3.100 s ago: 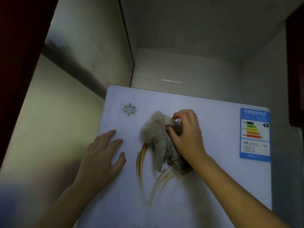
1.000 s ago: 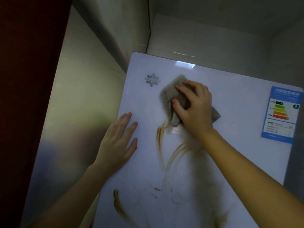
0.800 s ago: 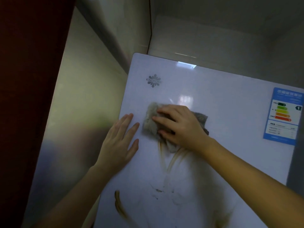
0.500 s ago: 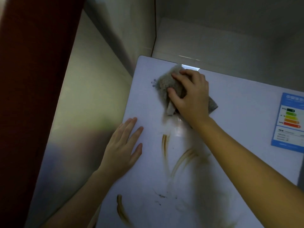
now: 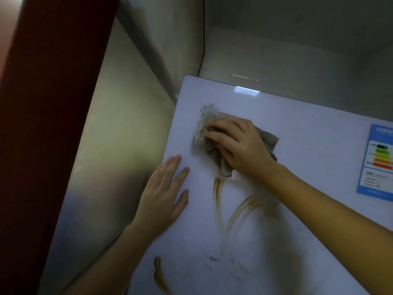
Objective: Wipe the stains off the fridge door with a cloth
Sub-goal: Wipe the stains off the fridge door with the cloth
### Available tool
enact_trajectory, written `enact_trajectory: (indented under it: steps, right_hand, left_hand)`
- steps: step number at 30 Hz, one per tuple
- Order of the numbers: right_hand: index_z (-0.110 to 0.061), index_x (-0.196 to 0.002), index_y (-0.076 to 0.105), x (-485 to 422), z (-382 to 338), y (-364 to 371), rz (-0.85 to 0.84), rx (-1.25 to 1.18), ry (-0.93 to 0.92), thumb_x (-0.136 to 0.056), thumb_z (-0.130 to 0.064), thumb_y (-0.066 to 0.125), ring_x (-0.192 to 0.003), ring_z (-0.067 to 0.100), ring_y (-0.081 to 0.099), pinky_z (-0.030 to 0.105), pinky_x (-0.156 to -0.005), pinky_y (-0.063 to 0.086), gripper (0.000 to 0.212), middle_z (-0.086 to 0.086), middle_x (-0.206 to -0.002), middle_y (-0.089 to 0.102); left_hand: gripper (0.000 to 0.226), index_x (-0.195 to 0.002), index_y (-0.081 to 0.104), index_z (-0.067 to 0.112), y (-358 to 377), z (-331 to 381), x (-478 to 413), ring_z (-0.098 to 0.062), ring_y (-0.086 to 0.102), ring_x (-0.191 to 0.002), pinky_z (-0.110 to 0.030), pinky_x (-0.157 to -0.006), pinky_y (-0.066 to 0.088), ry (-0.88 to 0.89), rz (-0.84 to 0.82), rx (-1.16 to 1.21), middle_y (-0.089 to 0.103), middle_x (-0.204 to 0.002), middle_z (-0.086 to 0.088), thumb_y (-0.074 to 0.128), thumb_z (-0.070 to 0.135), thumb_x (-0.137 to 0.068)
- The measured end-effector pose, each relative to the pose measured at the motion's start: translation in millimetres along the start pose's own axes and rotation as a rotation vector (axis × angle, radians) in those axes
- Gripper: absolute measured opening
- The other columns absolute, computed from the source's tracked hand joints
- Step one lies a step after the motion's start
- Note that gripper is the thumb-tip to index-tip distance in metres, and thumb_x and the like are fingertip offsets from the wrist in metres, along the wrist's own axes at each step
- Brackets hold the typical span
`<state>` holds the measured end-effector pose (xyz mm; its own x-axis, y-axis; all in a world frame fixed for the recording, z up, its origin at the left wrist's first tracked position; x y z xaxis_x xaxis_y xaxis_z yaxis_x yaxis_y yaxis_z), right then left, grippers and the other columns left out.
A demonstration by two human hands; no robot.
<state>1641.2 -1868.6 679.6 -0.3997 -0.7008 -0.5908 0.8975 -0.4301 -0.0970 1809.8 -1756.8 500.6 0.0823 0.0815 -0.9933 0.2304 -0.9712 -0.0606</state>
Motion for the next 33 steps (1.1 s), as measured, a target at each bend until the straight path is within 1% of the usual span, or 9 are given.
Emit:
enact_trajectory:
  steps: [2,7,12,15,20,25,27,30,33]
  right_hand:
    - [-0.013,-0.121,0.074,1,3,-3,0.033,0.004,0.045,-0.102,-0.013,0.061,-0.118,0.033,0.063,0.046,-0.097,0.049,0.023,0.01,-0.128,0.069]
    - [-0.019,-0.118,0.075,-6,14,-9,0.136,-0.017,0.361,-0.096,-0.021,0.07,-0.113,0.028,0.061,0.043,-0.092,0.047,0.023,0.0,-0.122,0.071]
    - [-0.02,-0.123,0.073,3,3,-9,0.025,-0.016,0.317,-0.092,-0.039,0.072,-0.119,0.028,0.056,0.04,-0.098,0.042,0.036,0.002,-0.128,0.067]
    - [-0.02,-0.122,0.074,8,7,-14,0.016,0.01,0.307,-0.092,-0.038,0.073,-0.117,0.029,0.058,0.041,-0.096,0.044,0.035,0.003,-0.126,0.068]
    - [-0.02,-0.115,0.077,16,-9,-12,0.139,-0.037,0.546,-0.092,-0.038,0.074,-0.114,0.027,0.056,0.034,-0.098,0.04,0.03,0.002,-0.121,0.068]
    - [-0.018,-0.112,0.078,37,-35,-12,0.045,-0.01,0.287,-0.094,-0.032,0.074,-0.109,0.03,0.062,0.04,-0.092,0.047,0.023,0.005,-0.12,0.071]
    - [-0.018,-0.114,0.077,43,-27,-18,0.088,0.037,0.359,-0.095,-0.029,0.073,-0.109,0.029,0.06,0.04,-0.092,0.046,0.023,0.005,-0.12,0.071]
    - [-0.019,-0.118,0.075,47,-21,-24,0.173,0.034,0.626,-0.093,-0.029,0.074,-0.112,0.028,0.056,0.038,-0.096,0.041,0.027,0.004,-0.122,0.067]
    - [-0.017,-0.119,0.075,56,-43,-18,0.052,0.001,0.429,-0.092,-0.029,0.074,-0.11,0.031,0.06,0.041,-0.097,0.042,0.029,0.008,-0.123,0.068]
  left_hand:
    - [0.05,-0.143,0.052,0.008,0,0,1,-0.028,0.033,-0.15,-0.046,-0.121,0.034,0.0,0.003,0.004,0.038,-0.158,-0.015,0.052,0.032,-0.098]
    - [0.051,-0.144,0.051,0.008,2,0,1,-0.028,0.032,-0.15,-0.047,-0.12,0.034,-0.001,-0.002,0.0,0.037,-0.159,-0.014,0.052,0.032,-0.098]
    - [0.05,-0.144,0.051,0.009,0,-1,0,-0.029,0.033,-0.15,-0.048,-0.12,0.034,0.008,-0.018,-0.007,0.036,-0.159,-0.014,0.052,0.032,-0.099]
    - [0.051,-0.145,0.05,0.009,-1,-2,1,-0.029,0.032,-0.15,-0.048,-0.12,0.034,0.014,-0.03,-0.014,0.035,-0.16,-0.014,0.053,0.031,-0.099]
    - [0.052,-0.146,0.048,0.01,-1,-3,1,-0.028,0.03,-0.151,-0.048,-0.12,0.034,0.007,-0.045,-0.016,0.032,-0.162,-0.013,0.051,0.033,-0.1]
    - [0.051,-0.145,0.049,0.01,-1,-3,0,-0.03,0.032,-0.151,-0.05,-0.118,0.036,0.009,-0.054,-0.014,0.034,-0.161,-0.014,0.05,0.034,-0.1]
    - [0.051,-0.145,0.05,0.009,-2,-3,1,-0.031,0.032,-0.15,-0.05,-0.118,0.036,0.011,-0.057,-0.011,0.034,-0.161,-0.014,0.051,0.033,-0.1]
    - [0.052,-0.145,0.049,0.009,-2,-3,1,-0.031,0.032,-0.15,-0.05,-0.119,0.035,0.012,-0.063,-0.018,0.033,-0.161,-0.015,0.051,0.033,-0.1]
    - [0.052,-0.145,0.049,0.009,-2,-3,2,-0.031,0.032,-0.15,-0.05,-0.119,0.035,0.01,-0.06,-0.026,0.034,-0.161,-0.015,0.05,0.033,-0.1]
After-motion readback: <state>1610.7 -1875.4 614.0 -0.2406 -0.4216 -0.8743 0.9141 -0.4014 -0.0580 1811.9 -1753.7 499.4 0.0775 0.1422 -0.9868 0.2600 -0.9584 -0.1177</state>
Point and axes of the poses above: each hand's wrist, its own x-axis away from the middle knuckle, its own y-axis out of the palm, z = x × y, the point moved 1 cm from there along -x, towards the middle knuckle
